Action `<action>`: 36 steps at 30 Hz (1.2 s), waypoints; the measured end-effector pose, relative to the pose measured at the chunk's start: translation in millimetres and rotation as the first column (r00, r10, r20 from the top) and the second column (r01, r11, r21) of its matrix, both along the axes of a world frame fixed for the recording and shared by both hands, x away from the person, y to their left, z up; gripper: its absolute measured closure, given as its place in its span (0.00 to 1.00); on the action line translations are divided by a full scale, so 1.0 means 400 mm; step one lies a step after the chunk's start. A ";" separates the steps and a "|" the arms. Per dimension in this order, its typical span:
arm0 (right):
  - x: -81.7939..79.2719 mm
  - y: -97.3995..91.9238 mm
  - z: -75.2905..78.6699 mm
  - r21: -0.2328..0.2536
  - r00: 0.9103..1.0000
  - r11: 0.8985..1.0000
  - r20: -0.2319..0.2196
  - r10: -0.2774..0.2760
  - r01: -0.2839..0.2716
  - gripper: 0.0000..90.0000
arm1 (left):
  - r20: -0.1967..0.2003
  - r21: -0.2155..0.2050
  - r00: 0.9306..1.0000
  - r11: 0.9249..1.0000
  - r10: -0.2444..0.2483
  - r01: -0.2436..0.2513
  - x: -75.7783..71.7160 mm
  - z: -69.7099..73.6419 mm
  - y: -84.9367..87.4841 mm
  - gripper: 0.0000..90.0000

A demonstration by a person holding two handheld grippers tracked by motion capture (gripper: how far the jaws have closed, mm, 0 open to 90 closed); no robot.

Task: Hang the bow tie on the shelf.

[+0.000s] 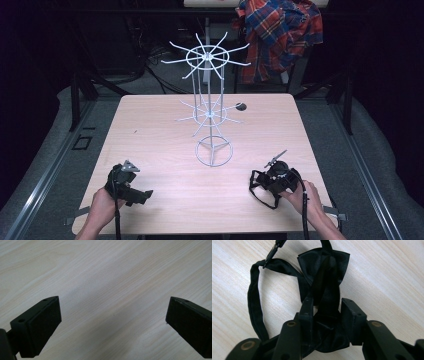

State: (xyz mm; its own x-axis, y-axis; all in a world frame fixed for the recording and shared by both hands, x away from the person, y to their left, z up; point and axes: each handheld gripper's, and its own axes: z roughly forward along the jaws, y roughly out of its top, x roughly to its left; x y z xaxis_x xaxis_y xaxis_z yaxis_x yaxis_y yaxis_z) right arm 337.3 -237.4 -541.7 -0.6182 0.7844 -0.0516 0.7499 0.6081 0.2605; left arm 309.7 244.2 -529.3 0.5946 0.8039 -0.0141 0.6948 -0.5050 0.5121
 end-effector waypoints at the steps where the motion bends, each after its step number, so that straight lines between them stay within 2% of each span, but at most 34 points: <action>1: -0.003 0.005 0.000 -0.001 1.000 1.000 0.009 -0.005 0.005 0.75 | 0.000 0.000 1.000 1.000 0.002 -0.002 0.000 0.000 0.001 0.00; 6: -0.004 0.006 0.001 -0.021 1.000 1.000 0.008 0.006 -0.006 0.79 | -0.001 0.001 1.000 1.000 0.001 -0.001 0.000 0.000 0.000 0.00; 7: -0.006 0.008 -0.002 -0.021 1.000 1.000 0.022 -0.002 0.003 0.80 | 0.000 0.000 1.000 1.000 0.000 0.000 0.000 -0.001 -0.001 0.00; 9: -0.005 0.009 0.000 -0.026 1.000 1.000 0.010 0.010 -0.010 0.80 | 0.000 0.000 1.000 1.000 0.001 -0.001 0.000 -0.001 -0.001 0.00; 16: -0.004 0.006 -0.007 -0.002 1.000 1.000 0.014 -0.013 0.013 0.81 | -0.001 0.003 1.000 1.000 0.001 -0.001 0.000 -0.001 -0.001 0.00; 20: -0.004 0.003 -0.006 -0.008 1.000 1.000 0.020 -0.012 0.013 0.82 | -0.006 0.003 1.000 1.000 -0.003 0.003 0.000 0.000 -0.001 0.00; 29: -0.004 -0.001 0.002 0.040 1.000 0.999 0.022 -0.017 0.016 0.82 | 0.000 -0.002 1.000 1.000 -0.004 0.004 -0.002 0.004 0.002 0.00; 36: -0.005 -0.004 0.018 0.035 0.999 0.999 0.042 -0.005 0.004 0.82 | 0.000 -0.004 1.000 1.000 -0.005 0.005 -0.002 0.004 0.002 0.00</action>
